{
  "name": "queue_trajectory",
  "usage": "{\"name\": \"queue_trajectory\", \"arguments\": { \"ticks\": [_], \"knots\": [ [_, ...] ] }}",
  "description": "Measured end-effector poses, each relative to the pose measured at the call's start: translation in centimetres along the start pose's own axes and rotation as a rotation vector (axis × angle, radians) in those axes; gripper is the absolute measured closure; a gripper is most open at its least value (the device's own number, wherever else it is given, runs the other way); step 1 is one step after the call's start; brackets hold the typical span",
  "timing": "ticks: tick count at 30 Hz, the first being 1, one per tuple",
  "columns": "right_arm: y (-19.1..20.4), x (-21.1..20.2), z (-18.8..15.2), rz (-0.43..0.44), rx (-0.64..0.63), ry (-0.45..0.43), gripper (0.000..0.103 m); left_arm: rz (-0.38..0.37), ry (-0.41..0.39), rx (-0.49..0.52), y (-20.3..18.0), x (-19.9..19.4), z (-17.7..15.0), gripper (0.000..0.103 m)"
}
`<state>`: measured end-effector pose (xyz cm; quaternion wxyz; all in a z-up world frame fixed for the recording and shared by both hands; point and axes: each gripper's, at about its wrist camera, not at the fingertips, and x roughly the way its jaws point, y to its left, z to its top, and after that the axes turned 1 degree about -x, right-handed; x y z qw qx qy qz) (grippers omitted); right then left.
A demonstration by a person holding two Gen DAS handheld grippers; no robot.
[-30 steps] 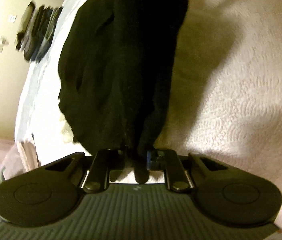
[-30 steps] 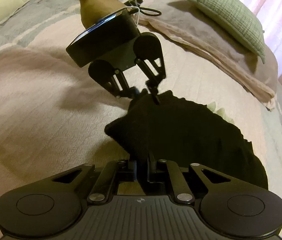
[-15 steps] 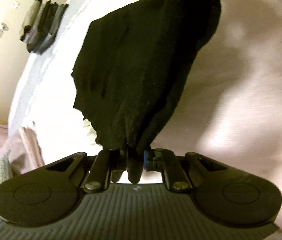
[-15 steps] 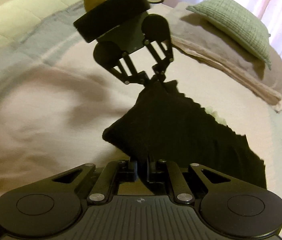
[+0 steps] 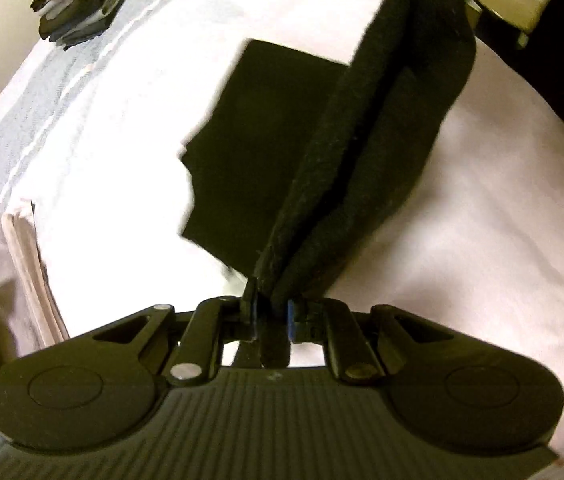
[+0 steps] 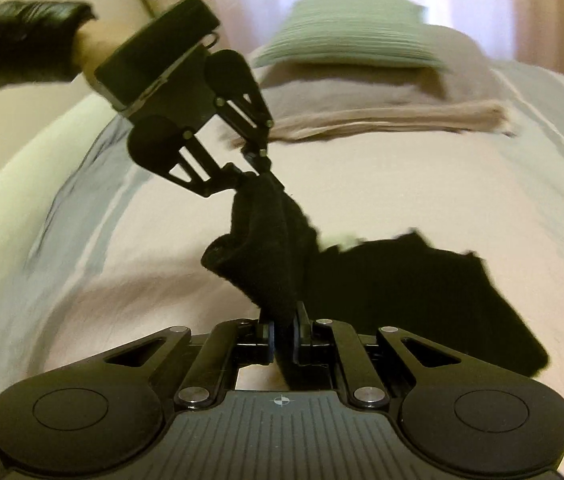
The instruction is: Fold large clothes
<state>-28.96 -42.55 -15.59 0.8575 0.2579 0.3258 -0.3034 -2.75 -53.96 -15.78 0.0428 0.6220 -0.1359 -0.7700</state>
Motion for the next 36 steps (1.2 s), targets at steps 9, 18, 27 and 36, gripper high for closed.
{"name": "queue_trajectory", "arguments": {
  "ticks": [9,18,27,36],
  "knots": [
    [-15.6,1.2,-2.4,-0.008,0.405,-0.03,0.098,-0.204,0.068,-0.125,10.7,10.6,8.5,0.093],
    [-24.2,4.5,-7.7,0.017,0.744,0.012,0.098,-0.297,0.059,-0.298,13.1,18.8,10.5,0.088],
    [-25.4,4.2,-8.2,0.013,0.849,-0.007,0.092,-0.237,-0.062,-0.687,16.9,16.0,5.4,0.071],
    [-25.7,3.7,-8.2,-0.058,0.956,-0.105,0.076,-0.238,-0.083,-0.973,14.8,16.8,0.9,0.071]
  ]
}}
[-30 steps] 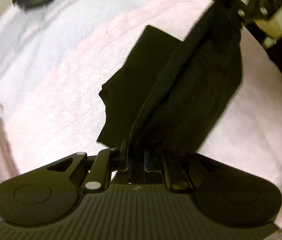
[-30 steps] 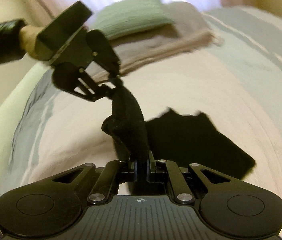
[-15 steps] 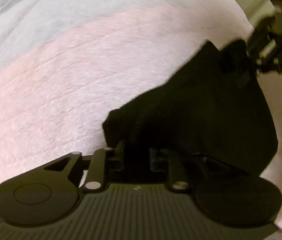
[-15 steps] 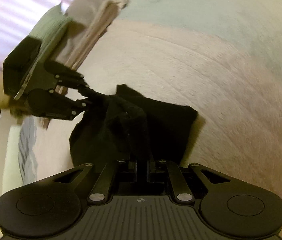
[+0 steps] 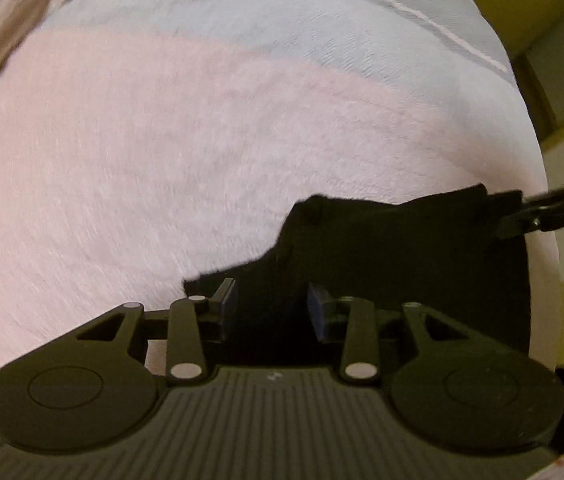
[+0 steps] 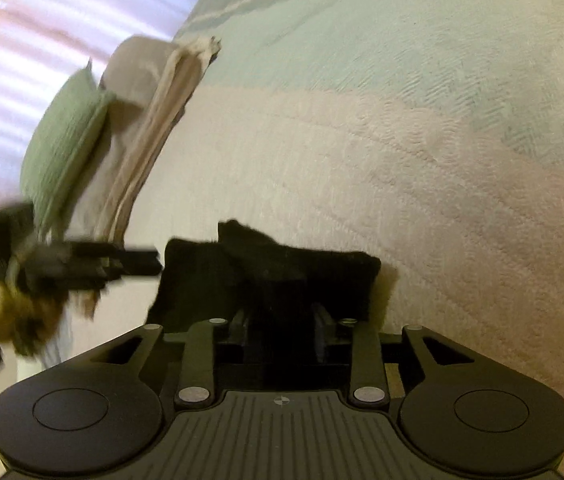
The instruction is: Fold large clothes
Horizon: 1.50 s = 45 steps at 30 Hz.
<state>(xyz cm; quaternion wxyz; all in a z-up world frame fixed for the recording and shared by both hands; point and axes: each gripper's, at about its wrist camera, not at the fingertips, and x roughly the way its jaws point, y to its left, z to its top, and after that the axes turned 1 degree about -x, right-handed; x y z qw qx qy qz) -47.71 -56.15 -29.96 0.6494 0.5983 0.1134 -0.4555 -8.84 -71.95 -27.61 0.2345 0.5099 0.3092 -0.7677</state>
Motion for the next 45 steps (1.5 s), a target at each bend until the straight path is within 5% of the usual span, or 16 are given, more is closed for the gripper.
{"name": "queue_trajectory", "arguments": {
  "ticks": [2,3,6,20,26,31,35,40,45],
  "knots": [
    [-0.3,0.3,0.0,0.001,0.02,0.0,0.08,-0.007,-0.01,-0.053,0.3,1.0,-0.5,0.071],
    [-0.4,0.4,0.0,-0.003,0.02,0.002,0.097,-0.008,-0.013,-0.062,0.3,1.4,-0.6,0.071],
    [-0.1,-0.7,0.3,-0.008,0.026,-0.017,0.098,0.009,-0.045,-0.053,-0.8,1.2,-0.7,0.071],
    [-3.8,0.1,0.8,-0.049,0.064,-0.058,0.096,0.091,-0.113,-0.203,1.0,3.2,-1.8,0.057],
    [-0.4,-3.2,0.0,-0.198,-0.045,-0.137,0.08,0.179,-0.177,-0.203,1.3,-1.2,-3.0,0.065],
    [4.3,-5.0,-3.4,-0.13,-0.208,-0.119,0.08,0.098,-0.2,-0.151,-0.7,-4.6,-4.7,0.065],
    [6.1,-1.7,-5.3,-0.037,-0.283,-0.035,0.08,0.007,-0.145,-0.088,-2.5,-1.7,-5.2,0.065],
    [4.0,4.0,-6.3,-0.03,-0.352,0.05,0.08,0.008,-0.099,-0.09,-1.5,3.7,-4.8,0.059],
    [1.1,2.8,-7.0,-0.003,-0.35,0.028,0.084,-0.015,-0.113,-0.067,-0.8,4.3,-4.6,0.056]
  ]
}}
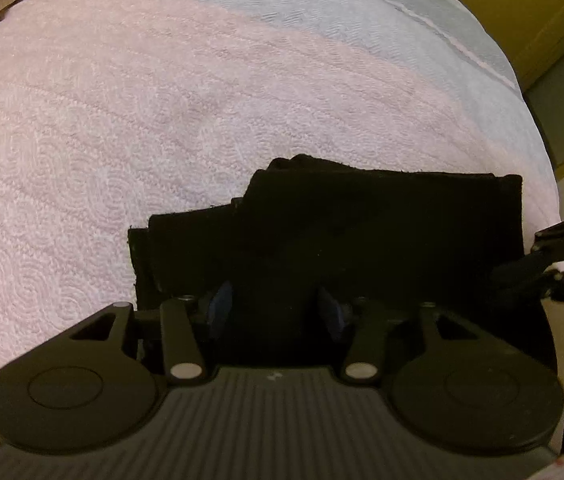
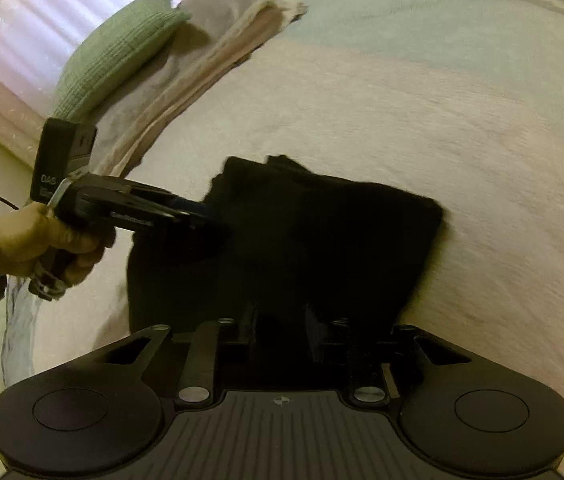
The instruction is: Fold large clothes
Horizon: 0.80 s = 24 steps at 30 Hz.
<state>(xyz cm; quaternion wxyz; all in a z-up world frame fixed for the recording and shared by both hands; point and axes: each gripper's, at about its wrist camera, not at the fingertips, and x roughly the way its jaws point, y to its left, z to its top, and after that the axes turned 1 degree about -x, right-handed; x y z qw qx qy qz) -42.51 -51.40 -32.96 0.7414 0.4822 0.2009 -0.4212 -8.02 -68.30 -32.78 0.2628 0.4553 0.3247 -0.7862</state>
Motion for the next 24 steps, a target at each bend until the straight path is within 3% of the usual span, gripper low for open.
{"name": "queue_trajectory", "arguments": {
  "ticks": [6,10,12,15,17,19,21,22,24],
  "knots": [
    [3.1,-3.9,-0.5,-0.062,0.04,-0.014,0.083,0.057,-0.01,-0.028,-0.5,-2.5,0.2,0.059],
    [8.0,-4.3,-2.7,0.083,-0.042,0.042,0.08,0.056,-0.038,-0.048,-1.3,-6.1,-1.4,0.06],
    [9.2,-2.6,-4.3,0.096,-0.091,0.094,0.079,0.055,-0.021,-0.042,-1.6,-6.8,-3.1,0.06],
    [7.7,-0.5,-5.8,0.057,-0.043,0.12,0.08,0.093,0.024,-0.021,-1.6,-5.5,-5.6,0.059],
    [6.5,-0.7,-6.4,0.065,-0.017,0.116,0.084,0.098,0.01,-0.038,-1.1,-4.7,-6.5,0.056],
    [6.7,-1.2,-6.8,0.046,-0.074,0.129,0.084,0.096,-0.011,-0.059,-0.6,-4.6,-6.7,0.056],
    [6.8,-1.7,-7.1,-0.017,-0.083,0.16,0.082,0.105,-0.024,-0.065,-0.4,-4.9,-6.6,0.056],
    [6.6,-2.3,-7.5,-0.061,-0.069,0.174,0.07,0.121,-0.027,-0.065,-0.5,-5.1,-6.7,0.056],
    [6.8,-3.3,-7.5,-0.104,-0.028,0.163,0.065,0.159,-0.027,-0.07,-0.5,-6.0,-7.0,0.056]
  ]
}}
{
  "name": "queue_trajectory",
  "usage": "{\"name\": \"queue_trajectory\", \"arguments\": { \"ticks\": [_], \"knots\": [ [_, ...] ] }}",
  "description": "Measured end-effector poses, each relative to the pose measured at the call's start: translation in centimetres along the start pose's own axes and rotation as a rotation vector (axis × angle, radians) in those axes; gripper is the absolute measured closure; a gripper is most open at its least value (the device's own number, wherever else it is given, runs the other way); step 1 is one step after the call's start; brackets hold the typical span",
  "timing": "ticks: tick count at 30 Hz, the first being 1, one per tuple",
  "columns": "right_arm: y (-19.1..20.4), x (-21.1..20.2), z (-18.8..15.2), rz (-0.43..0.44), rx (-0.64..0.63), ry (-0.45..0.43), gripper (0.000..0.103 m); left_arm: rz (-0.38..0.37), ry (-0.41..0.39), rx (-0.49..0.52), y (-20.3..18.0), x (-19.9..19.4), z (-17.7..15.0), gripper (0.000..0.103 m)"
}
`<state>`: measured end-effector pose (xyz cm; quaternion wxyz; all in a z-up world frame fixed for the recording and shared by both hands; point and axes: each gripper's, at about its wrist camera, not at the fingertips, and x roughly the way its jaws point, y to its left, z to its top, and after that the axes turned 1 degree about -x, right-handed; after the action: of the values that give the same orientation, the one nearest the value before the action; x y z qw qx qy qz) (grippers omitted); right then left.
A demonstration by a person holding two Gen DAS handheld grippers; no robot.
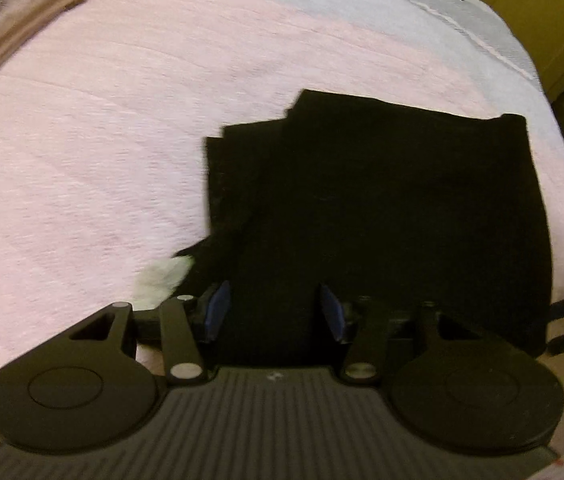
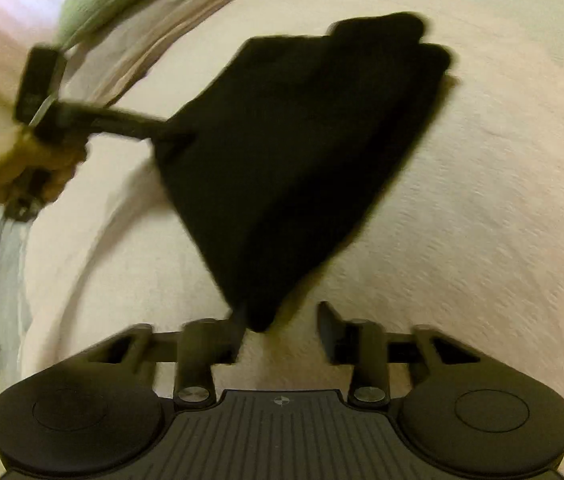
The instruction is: Fold large clothes
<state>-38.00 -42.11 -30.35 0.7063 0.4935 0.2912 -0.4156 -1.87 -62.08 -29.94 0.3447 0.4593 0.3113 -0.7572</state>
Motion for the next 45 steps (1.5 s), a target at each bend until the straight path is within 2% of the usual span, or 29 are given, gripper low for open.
{"name": "queue_trajectory", "arguments": {
  "ticks": [3,10,12,14,20,27,34,45],
  "knots": [
    [1.7,-1.7,0.1,-0.012,-0.021,-0.028,0.062,0.047,-0.001,-0.011,0.3,-2.1,-0.8,0.059],
    [6.8,-4.3,0.4,-0.06,-0.059,-0.067,0.049,0.113,-0.048,-0.065,0.5,-8.8,-4.1,0.056],
    [8.4,-4.9,0.7,-0.084,-0.094,-0.07,0.044,0.119,-0.067,-0.064,-0.3,-10.8,-5.0,0.055],
    [10.0,-5.6,0.8,-0.122,-0.145,-0.075,0.041,0.127,-0.088,-0.053,-1.2,-12.5,-5.7,0.049],
    [13.6,-7.5,1.0,-0.219,-0.244,-0.074,0.037,0.14,-0.119,-0.018,-4.0,-15.7,-6.9,0.046],
    [14.8,-9.1,1.6,-0.309,-0.192,-0.036,0.034,0.153,-0.114,-0.016,-7.1,-17.5,-7.8,0.032],
    [14.8,-10.2,2.0,-0.337,-0.211,-0.015,0.033,0.146,-0.102,-0.022,-9.1,-17.6,-7.9,0.019],
    [14.7,-10.7,2.1,-0.339,-0.201,-0.015,0.032,0.14,-0.088,-0.009,-9.7,-16.8,-7.2,0.014]
  ]
}}
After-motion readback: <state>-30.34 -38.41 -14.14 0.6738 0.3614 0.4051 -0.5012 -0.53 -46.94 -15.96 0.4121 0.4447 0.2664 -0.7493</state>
